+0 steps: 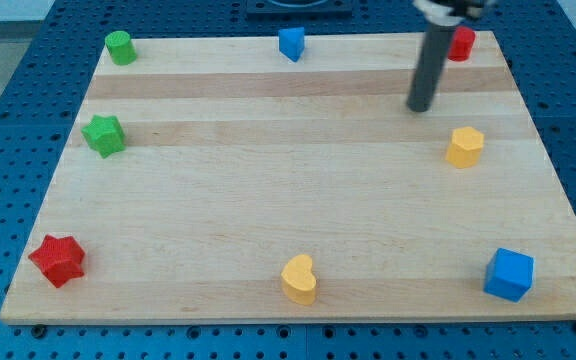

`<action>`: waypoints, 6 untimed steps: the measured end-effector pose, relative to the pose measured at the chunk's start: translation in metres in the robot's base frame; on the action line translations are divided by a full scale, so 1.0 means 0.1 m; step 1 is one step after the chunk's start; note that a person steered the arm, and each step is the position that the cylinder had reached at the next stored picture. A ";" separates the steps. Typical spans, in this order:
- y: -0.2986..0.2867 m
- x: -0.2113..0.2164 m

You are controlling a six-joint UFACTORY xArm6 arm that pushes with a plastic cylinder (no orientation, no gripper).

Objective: Push the yellow hexagon towards the center right of the board

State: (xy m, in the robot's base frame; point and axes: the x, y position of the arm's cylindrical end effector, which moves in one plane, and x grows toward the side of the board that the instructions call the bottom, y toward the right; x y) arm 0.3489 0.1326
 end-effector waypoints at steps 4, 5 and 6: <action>0.22 0.97; 0.39 0.92; 0.59 0.88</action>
State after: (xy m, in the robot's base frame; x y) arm 0.4369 0.1914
